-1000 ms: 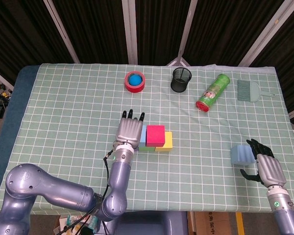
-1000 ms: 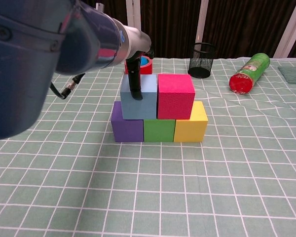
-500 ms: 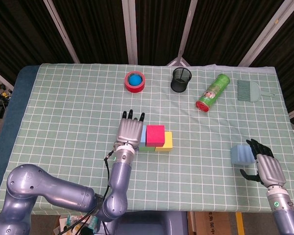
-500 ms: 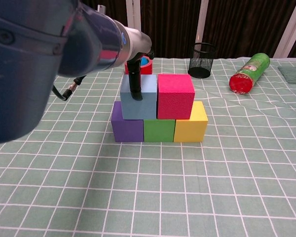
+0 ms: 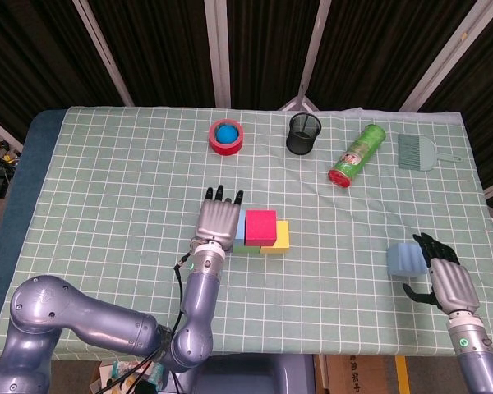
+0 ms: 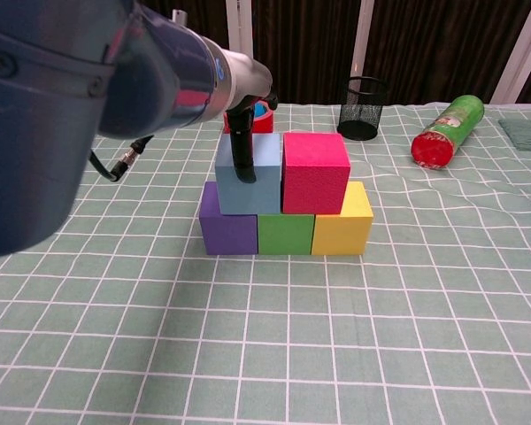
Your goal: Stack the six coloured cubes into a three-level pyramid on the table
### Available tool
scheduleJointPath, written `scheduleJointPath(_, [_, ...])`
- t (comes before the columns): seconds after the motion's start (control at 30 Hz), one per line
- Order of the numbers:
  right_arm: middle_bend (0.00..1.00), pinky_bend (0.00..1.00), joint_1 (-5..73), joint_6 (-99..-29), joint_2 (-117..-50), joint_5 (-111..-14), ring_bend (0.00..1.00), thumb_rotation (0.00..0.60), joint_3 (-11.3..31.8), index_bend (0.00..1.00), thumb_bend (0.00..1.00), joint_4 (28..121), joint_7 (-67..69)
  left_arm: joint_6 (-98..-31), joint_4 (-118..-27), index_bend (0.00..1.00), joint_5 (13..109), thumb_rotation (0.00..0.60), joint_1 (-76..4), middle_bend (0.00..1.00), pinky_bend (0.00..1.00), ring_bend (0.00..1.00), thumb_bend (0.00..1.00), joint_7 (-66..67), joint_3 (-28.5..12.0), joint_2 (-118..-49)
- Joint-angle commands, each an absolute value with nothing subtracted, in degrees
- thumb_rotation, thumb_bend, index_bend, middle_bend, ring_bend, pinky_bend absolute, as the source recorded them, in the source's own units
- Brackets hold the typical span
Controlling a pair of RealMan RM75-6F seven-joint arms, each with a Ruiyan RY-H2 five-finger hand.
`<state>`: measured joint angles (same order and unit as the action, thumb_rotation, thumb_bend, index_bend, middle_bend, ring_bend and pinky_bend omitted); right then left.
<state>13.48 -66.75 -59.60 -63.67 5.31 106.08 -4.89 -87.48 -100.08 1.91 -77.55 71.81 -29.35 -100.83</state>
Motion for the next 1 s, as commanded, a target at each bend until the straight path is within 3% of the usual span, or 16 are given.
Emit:
scheduleJointPath(0.03, [0.0,0.0,13.5,-66.7,-59.6,-63.7,0.0,0.6,5.3,0.0,0.31,106.1,-4.9,-87.4,-100.1,0.0,2.0,0.6,-77.5,0.25,0.09,0.02,0.26,71.8,-29.4,-100.8])
scheduleJointPath(0.67, [0.0,0.0,13.4,-66.9,-59.4,-64.0,0.0,0.6,5.3,0.0,0.31,106.3,-4.9,-88.6,-104.3,0.0,4.1,0.6,-74.6,0.1,0.08,0.01,0.05,68.3,-30.6,-97.8])
scheduleJointPath(0.9, [0.0,0.0,13.4,-67.2,-59.3,-64.3,0.0,0.6,5.3,0.0,0.31,106.0,-5.1,-90.4,-113.0,0.0,9.5,0.6,-68.6,0.08,0.08,0.01,0.05,61.6,-32.5,-90.0])
scheduleJointPath(1.0, [0.0,0.0,13.4,-67.4,-59.5,-64.4,0.0,0.6,5.3,0.0,0.31,106.0,-5.4,-89.7,-117.9,0.0,12.0,0.6,-64.6,0.07,0.08,0.01,0.05,59.1,-31.1,-85.0])
